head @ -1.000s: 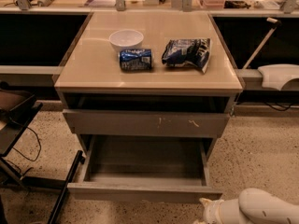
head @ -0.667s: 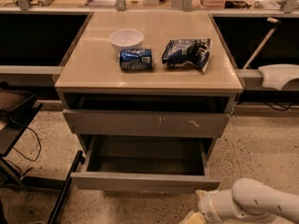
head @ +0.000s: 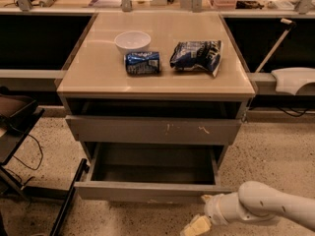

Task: Close middle drawer

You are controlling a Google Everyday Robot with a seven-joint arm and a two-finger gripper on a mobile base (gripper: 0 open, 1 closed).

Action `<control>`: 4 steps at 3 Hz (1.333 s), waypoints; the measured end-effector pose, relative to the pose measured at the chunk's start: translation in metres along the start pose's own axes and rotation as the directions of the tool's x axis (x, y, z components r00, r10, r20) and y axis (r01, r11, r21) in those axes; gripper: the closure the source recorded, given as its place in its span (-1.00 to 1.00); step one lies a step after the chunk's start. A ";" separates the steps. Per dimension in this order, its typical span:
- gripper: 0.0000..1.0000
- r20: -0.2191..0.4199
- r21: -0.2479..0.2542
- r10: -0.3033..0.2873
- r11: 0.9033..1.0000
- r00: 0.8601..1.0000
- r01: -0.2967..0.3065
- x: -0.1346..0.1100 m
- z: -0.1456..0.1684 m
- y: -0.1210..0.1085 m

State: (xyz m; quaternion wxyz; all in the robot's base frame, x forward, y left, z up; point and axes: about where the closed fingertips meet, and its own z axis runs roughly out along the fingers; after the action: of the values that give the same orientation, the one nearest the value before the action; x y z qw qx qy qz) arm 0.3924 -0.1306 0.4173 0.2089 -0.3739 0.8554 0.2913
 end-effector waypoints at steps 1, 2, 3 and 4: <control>-1.00 0.006 -0.015 0.011 1.000 1.000 -0.011 -0.002 0.008 -0.008; -1.00 0.009 -0.038 0.010 0.999 1.000 -0.009 -0.022 0.022 -0.025; -1.00 0.009 -0.038 0.010 0.999 1.000 -0.009 -0.021 0.022 -0.024; -1.00 0.020 -0.050 -0.002 0.999 1.000 0.003 -0.055 0.032 -0.041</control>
Offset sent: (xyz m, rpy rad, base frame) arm 0.1727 0.0555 -0.0345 0.1118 0.0587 0.0719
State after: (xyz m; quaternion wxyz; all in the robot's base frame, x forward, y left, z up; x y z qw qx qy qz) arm 0.4631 -0.1037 0.4115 0.2082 -0.3773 0.8452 0.3160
